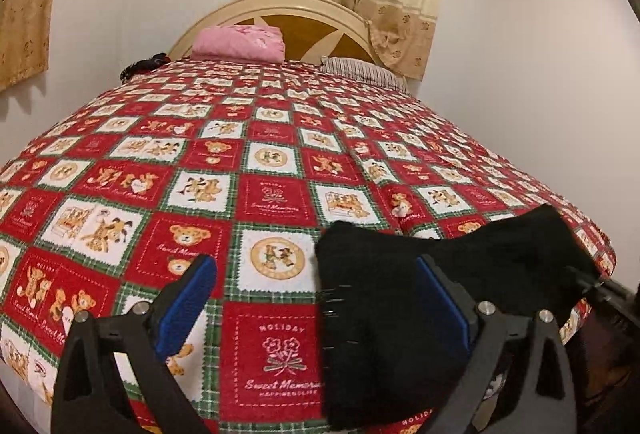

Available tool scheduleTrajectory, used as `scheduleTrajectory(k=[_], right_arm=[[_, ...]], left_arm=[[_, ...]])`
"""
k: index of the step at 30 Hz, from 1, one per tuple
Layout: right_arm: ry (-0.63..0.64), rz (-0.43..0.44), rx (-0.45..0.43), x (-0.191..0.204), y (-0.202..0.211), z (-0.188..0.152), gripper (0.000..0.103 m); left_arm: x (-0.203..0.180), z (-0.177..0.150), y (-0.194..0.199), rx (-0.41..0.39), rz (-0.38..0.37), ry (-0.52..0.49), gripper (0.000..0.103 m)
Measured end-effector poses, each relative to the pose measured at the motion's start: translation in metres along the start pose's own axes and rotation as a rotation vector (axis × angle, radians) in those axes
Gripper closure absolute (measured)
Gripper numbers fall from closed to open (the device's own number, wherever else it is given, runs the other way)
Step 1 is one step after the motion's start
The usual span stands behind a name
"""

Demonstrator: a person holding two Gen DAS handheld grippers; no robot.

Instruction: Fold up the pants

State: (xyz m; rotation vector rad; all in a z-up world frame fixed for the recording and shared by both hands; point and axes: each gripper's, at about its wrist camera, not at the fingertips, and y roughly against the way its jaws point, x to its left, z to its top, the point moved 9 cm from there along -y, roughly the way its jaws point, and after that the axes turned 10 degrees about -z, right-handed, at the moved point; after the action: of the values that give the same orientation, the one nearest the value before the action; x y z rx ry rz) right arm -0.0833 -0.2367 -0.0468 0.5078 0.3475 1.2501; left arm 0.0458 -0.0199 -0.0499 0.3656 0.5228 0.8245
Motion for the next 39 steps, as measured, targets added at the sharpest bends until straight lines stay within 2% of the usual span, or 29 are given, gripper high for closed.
scheduleTrajectory(k=[3, 6, 9, 12, 14, 16, 17, 19, 21, 25, 28, 30, 32, 35, 37, 39], right_arm=[[-0.013, -0.036, 0.022, -0.029, -0.001, -0.011, 0.081], [-0.064, -0.057, 0.13, -0.052, -0.029, -0.047, 0.079], [-0.131, -0.021, 0.071, -0.06, -0.028, -0.051, 0.077], [-0.094, 0.004, 0.092, -0.058, -0.023, -0.046, 0.072], [-0.112, 0.001, 0.097, -0.063, -0.014, -0.042, 0.069], [-0.136, -0.05, 0.04, -0.072, 0.002, -0.032, 0.069], [-0.128, -0.116, -0.021, -0.078, 0.014, -0.023, 0.069], [-0.083, -0.174, -0.111, -0.077, 0.032, -0.007, 0.069], [-0.045, -0.153, -0.142, -0.064, 0.038, 0.006, 0.069], [0.001, 0.039, -0.13, -0.005, 0.023, 0.026, 0.069], [0.078, 0.168, -0.077, 0.052, -0.01, 0.038, 0.069], [0.161, 0.214, -0.037, 0.09, -0.038, 0.039, 0.069], [0.219, 0.287, 0.043, 0.126, -0.073, 0.037, 0.069], [0.315, 0.288, 0.141, 0.16, -0.123, 0.026, 0.07], [0.387, 0.246, 0.286, 0.174, -0.163, 0.003, 0.07], [0.364, 0.251, 0.323, 0.183, -0.187, 0.005, 0.07]], left_arm=[[-0.008, -0.004, -0.01, 0.028, -0.006, -0.009, 0.003], [-0.017, -0.015, -0.024, 0.07, 0.001, -0.029, 0.003], [-0.022, -0.031, -0.038, 0.123, 0.045, -0.066, 0.003], [-0.019, -0.05, -0.049, 0.187, 0.099, -0.101, 0.003], [-0.015, -0.06, -0.053, 0.229, 0.107, -0.098, 0.003], [-0.013, -0.06, -0.051, 0.234, 0.097, -0.077, 0.003], [-0.012, -0.059, -0.048, 0.235, 0.093, -0.066, 0.003], [-0.008, -0.056, -0.043, 0.233, 0.105, -0.055, 0.003], [-0.005, -0.054, -0.038, 0.218, 0.11, -0.041, 0.003], [-0.001, -0.059, -0.044, 0.227, 0.078, 0.031, 0.003], [-0.004, -0.069, -0.05, 0.248, 0.063, 0.053, 0.005], [-0.011, -0.074, -0.047, 0.248, 0.079, 0.011, 0.008], [-0.02, -0.083, -0.042, 0.26, 0.082, -0.037, 0.008], [-0.022, -0.089, -0.036, 0.254, 0.075, -0.057, 0.008], [-0.02, -0.09, -0.035, 0.257, 0.069, -0.045, 0.008], [-0.02, -0.09, -0.036, 0.255, 0.073, -0.049, 0.008]])
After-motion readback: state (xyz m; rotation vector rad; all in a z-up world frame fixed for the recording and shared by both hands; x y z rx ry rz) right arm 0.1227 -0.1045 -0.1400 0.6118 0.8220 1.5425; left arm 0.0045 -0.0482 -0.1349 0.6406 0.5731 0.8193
